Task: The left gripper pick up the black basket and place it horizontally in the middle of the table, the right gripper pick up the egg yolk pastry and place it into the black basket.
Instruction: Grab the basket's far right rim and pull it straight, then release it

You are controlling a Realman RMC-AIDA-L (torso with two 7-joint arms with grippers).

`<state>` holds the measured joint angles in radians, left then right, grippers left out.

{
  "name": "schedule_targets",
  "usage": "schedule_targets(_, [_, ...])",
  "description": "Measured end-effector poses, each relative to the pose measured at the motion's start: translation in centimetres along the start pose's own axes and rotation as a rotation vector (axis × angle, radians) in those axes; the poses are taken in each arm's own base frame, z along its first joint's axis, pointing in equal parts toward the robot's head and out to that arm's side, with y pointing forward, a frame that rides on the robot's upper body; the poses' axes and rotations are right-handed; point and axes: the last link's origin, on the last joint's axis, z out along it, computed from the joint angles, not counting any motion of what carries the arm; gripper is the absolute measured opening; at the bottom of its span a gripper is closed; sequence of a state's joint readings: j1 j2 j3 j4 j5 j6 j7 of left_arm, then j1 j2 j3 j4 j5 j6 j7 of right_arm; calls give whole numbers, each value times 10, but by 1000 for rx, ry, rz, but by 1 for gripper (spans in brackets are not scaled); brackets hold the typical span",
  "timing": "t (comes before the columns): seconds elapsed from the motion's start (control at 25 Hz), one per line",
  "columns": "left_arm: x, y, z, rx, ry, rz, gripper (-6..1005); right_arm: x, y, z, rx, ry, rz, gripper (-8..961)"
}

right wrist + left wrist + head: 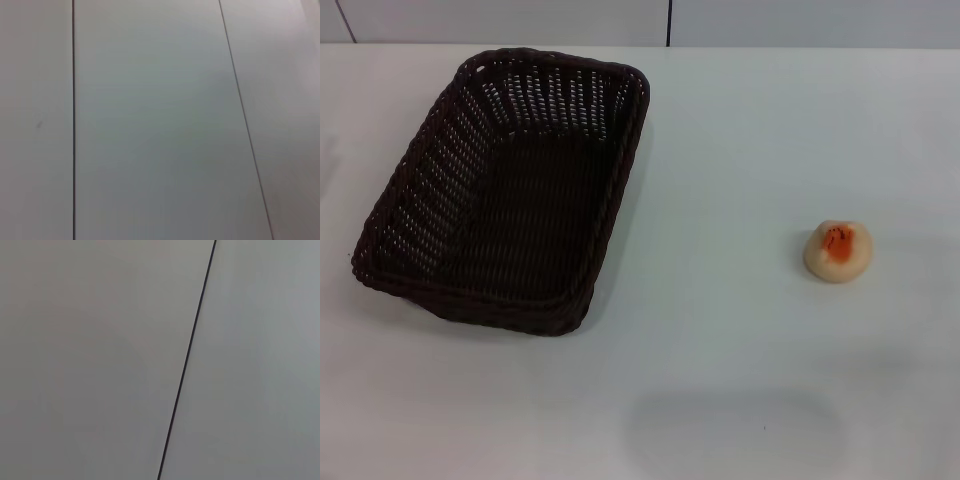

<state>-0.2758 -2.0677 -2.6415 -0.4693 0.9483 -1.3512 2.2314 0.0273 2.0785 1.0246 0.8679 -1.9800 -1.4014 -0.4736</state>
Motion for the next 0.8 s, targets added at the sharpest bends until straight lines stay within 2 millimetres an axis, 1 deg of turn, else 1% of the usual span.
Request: schedule_targets(0.8, [0, 0, 0, 0, 3, -5, 782, 0, 2, 2, -4, -3, 5, 723])
